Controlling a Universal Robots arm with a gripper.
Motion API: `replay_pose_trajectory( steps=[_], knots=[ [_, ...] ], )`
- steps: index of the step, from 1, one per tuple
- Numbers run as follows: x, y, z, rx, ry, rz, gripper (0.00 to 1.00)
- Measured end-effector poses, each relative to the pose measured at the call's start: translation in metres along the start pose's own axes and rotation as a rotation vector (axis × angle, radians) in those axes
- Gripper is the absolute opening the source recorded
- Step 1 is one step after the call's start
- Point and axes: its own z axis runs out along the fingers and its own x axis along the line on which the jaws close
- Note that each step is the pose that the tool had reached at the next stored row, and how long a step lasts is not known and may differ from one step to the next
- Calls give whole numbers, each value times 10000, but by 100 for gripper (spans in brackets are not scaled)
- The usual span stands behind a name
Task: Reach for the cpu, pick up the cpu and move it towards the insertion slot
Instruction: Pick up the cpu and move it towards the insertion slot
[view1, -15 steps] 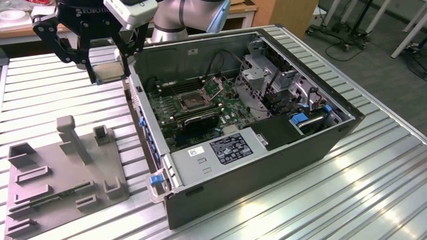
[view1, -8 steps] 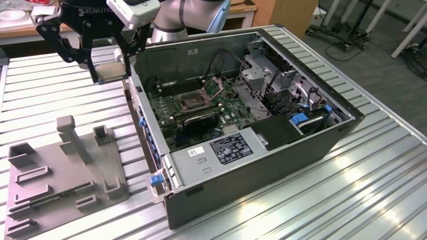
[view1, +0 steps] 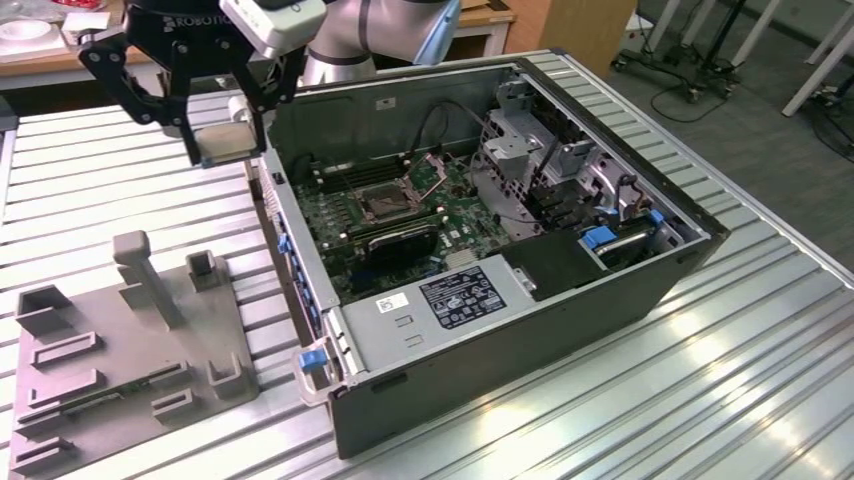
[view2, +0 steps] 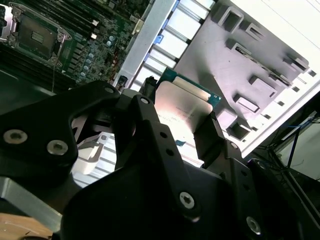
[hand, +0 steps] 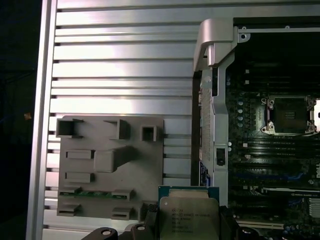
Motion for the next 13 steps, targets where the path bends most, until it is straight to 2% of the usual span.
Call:
replay_pose_trajectory(
  steps=[13],
  knots=[
    [-53,-1,0,0,-1,0,55]
  ],
)
